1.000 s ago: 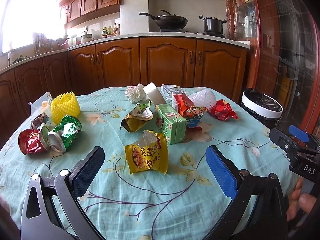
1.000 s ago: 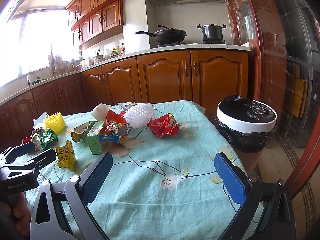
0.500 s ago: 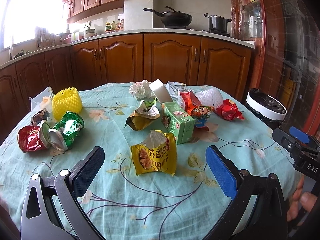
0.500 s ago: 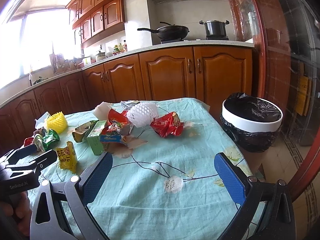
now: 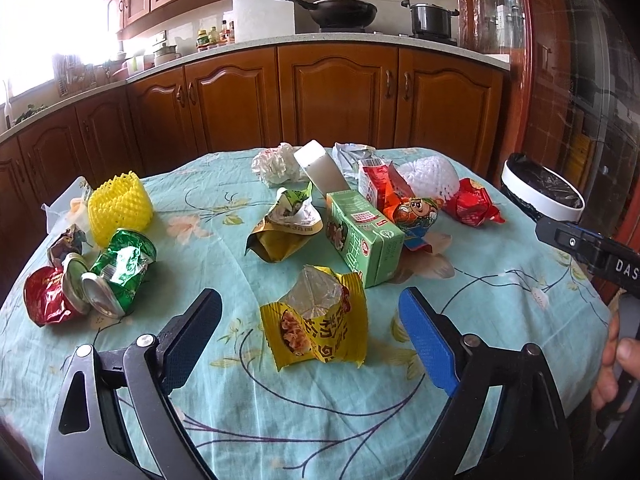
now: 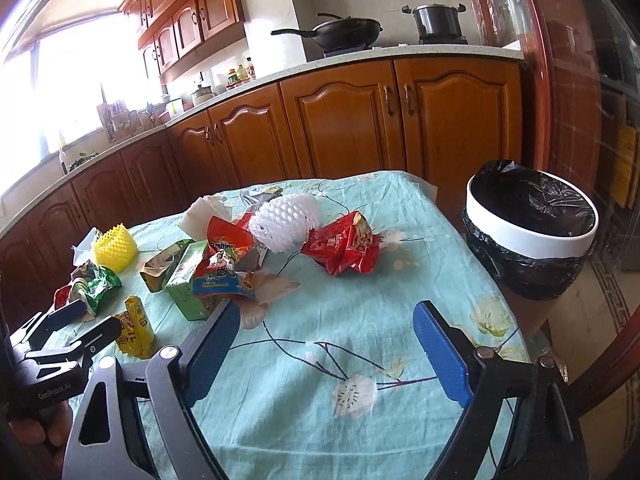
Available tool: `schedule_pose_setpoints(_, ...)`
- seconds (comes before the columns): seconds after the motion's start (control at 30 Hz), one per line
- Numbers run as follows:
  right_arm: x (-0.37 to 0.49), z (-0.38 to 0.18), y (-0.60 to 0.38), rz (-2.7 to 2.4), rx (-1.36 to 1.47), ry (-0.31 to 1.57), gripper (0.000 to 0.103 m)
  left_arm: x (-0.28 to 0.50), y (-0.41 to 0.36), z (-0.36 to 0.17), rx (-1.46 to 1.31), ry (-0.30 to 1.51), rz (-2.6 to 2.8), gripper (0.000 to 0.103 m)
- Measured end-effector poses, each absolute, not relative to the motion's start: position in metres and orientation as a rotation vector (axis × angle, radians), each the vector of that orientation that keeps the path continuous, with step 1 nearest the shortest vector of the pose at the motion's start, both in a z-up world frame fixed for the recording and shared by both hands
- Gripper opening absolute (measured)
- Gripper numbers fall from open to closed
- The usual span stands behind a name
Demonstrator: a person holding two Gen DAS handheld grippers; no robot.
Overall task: Collect trash
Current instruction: 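Grasp the yellow snack bag with left tool while right tool grasps red chip bag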
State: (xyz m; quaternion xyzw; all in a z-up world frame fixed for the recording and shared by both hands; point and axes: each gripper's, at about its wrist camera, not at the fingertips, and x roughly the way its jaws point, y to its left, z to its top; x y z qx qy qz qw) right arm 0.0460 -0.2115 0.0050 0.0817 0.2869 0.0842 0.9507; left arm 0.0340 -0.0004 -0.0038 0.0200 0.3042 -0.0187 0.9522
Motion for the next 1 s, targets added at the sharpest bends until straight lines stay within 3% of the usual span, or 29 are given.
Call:
schedule_pose_setpoints(0.1, 0.064, 0.003, -0.213, 0.186, 0.191, 0.628, 0.08, 0.042, 0.0, -0.009, 0.045, 0.65, -0.046, 0.084)
schedule_pose_setpoints(0.2, 0.083, 0.004, -0.215, 0.195, 0.212, 0.655, 0.074, 0.047, 0.0, -0.015, 0.047, 0.68, -0.058, 0.071)
schedule_pose_setpoints(0.37, 0.116, 0.008, -0.215, 0.194, 0.212, 0.679, 0.062, 0.055, 0.004, -0.024, 0.021, 0.725, -0.096, 0.027)
schedule_pose_setpoints(0.47, 0.137, 0.005, -0.217, 0.183, 0.218, 0.706, 0.051, 0.057, 0.006, -0.025, 0.013, 0.724, -0.102, 0.014)
schedule_pose_setpoints(0.57, 0.158, -0.003, -0.217, 0.166, 0.213, 0.743, 0.041, 0.058, 0.008, -0.021, 0.004, 0.726, -0.123, 0.011)
schedule_pose_setpoints(0.63, 0.171, -0.012, -0.217, 0.166, 0.214, 0.781, 0.028, 0.058, 0.008, -0.017, 0.0, 0.721, -0.136, 0.009)
schedule_pose_setpoints(0.67, 0.176, -0.017, -0.217, 0.169, 0.215, 0.803, 0.016, 0.058, 0.008, -0.015, -0.004, 0.717, -0.143, 0.008)
schedule_pose_setpoints(1.0, 0.151, -0.014, -0.23, 0.201, 0.251, 0.77, 0.012, 0.067, -0.018, 0.017, -0.04, 0.676, -0.275, 0.008)
